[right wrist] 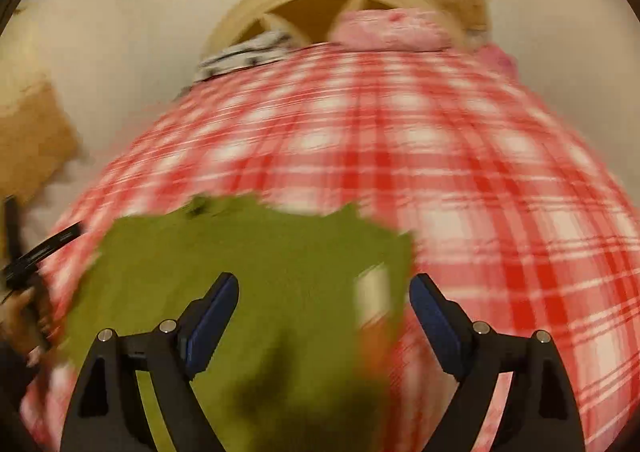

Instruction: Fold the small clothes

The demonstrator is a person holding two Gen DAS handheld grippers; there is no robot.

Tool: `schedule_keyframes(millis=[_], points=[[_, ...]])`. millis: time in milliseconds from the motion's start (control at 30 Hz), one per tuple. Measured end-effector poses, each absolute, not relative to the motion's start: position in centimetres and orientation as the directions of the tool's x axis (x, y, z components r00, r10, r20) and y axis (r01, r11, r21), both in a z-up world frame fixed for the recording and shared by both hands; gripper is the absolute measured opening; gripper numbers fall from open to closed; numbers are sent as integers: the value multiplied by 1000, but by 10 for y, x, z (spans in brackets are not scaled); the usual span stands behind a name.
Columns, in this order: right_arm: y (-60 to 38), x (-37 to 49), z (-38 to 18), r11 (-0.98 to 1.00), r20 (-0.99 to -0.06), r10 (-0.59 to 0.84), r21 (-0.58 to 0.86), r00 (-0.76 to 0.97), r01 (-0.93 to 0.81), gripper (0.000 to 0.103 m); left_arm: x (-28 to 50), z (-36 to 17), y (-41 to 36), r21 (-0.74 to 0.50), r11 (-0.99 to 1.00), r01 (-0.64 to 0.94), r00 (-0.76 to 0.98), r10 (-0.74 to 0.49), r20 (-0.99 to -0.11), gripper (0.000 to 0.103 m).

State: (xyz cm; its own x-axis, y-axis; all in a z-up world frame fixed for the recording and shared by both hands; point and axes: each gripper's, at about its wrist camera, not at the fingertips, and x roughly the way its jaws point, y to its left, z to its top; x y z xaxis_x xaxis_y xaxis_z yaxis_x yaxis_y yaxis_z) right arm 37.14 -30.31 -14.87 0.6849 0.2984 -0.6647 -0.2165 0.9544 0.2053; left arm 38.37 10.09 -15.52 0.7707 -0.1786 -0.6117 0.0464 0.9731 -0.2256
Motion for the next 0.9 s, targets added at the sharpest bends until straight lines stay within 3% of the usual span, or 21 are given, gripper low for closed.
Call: schedule_keyframes(millis=[133, 233, 300, 467, 633, 700, 767, 900], points=[[-281, 322, -160, 952, -699, 286, 131, 655, -276, 88, 350, -167, 90, -214, 975, 67, 738, -193, -646, 74], [-282, 300, -185, 935, -738, 342, 209, 582, -285, 88, 331, -192, 73, -124, 990, 72, 681, -140, -719, 74], [-285, 293, -212, 950, -792, 306, 214, 528, -228, 88, 320, -210, 67, -77, 995, 67, 648, -102, -755, 74], [-265, 267, -208, 963, -808, 224, 98, 544, -250, 88, 308, -205, 77, -117, 992, 43, 649, -116, -752, 74], [-259, 264, -177, 952, -713, 293, 158, 637, -261, 88, 304, -212, 83, -130, 991, 14, 641, -109, -760, 74], [-261, 275, -185, 962, -725, 269, 171, 634, -213, 88, 300, -210, 86, -141, 990, 9, 649, -113, -753, 74], [-266, 290, -216, 962, -801, 273, 223, 533, -159, 88, 296, -210, 88, -144, 990, 3, 650, -111, -752, 74], [-254, 274, -220, 975, -800, 209, 124, 563, -185, 88, 286, -209, 101, -167, 986, -1, 656, -126, -745, 77]])
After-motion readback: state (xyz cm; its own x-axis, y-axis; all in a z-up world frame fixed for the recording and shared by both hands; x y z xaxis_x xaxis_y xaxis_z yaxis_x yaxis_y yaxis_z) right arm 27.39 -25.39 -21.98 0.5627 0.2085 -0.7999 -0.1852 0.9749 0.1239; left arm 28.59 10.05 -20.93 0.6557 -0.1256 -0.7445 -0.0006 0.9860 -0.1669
